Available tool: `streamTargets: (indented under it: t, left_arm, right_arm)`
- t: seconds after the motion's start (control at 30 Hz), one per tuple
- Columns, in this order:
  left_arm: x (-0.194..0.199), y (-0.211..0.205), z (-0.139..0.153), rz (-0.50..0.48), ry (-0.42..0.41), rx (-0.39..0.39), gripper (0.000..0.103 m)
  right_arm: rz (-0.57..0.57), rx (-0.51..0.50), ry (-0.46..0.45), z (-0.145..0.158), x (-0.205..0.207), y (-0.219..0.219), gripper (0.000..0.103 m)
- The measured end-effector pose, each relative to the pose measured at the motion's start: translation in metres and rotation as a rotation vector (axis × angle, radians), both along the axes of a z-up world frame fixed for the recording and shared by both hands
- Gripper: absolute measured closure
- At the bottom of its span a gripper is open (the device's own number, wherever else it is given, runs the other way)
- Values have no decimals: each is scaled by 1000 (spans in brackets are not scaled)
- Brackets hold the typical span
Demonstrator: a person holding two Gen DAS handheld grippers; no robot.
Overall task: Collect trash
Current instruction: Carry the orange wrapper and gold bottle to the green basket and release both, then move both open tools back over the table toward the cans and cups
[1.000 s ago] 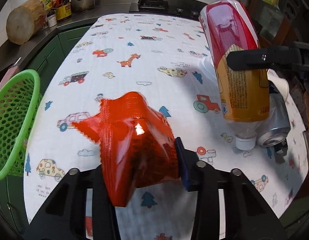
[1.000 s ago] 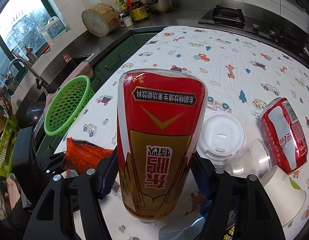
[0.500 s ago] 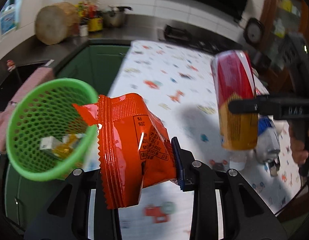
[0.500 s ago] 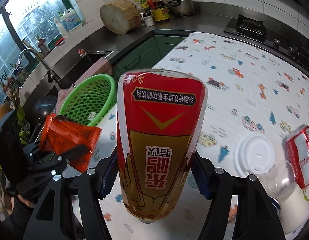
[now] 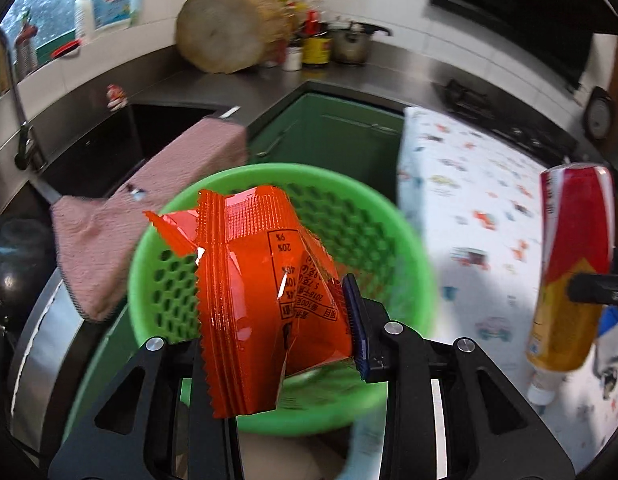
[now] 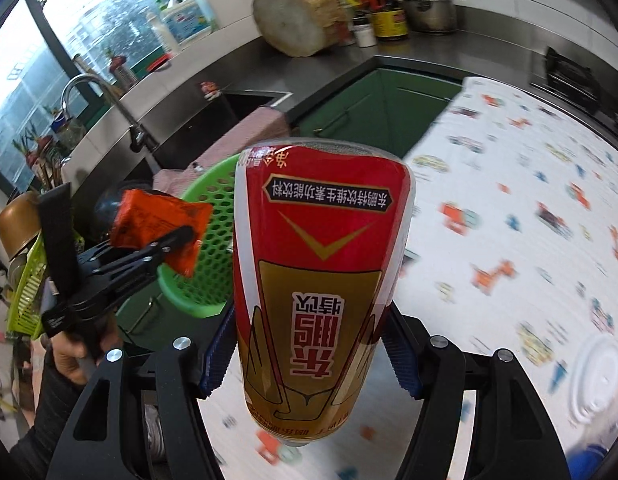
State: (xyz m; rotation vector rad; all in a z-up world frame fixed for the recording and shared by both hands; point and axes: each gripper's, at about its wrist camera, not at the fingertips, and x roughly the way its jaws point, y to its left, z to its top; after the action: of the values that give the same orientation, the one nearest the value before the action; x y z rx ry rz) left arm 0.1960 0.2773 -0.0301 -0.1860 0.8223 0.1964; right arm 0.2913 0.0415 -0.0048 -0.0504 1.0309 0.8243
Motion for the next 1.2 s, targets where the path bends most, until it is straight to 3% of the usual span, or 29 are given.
streamTargets:
  t: [0.13,0.2,0.27,0.37,0.4,0.6,0.73,0.83,1.2]
  left_arm:
    - [1,21,-14,40,30,-9,68]
    - [0,28,-21,54,43,-18,62]
    - [-2,35,-28,68,59,-29,49]
    - [-8,41,-33,84,57,-35,40]
    - [-10,43,-34,93,60,-42,30]
    - [-25,52,-30,127,32,-70,24]
    - [-35,57,-26,151,13,-75,20]
    - [-39,59,-22,160,5,-80,20]
    - [-55,29,5,117,-47,-59,17]
  right_arm:
    - [32,11,17,-7,7,33,39]
    - [45,12,21,-12,11,48,39]
    - [55,14,32,-16,15,60,39]
    - [75,8,33,-19,18,80,39]
    - [82,8,33,-19,19,87,39]
    - [103,2,31,-25,20,115,38]
    - [111,36,24,-21,18,120,26]
    - [120,26,3,-17,11,118,26]
    - [64,60,-50,8,-22,53,21]
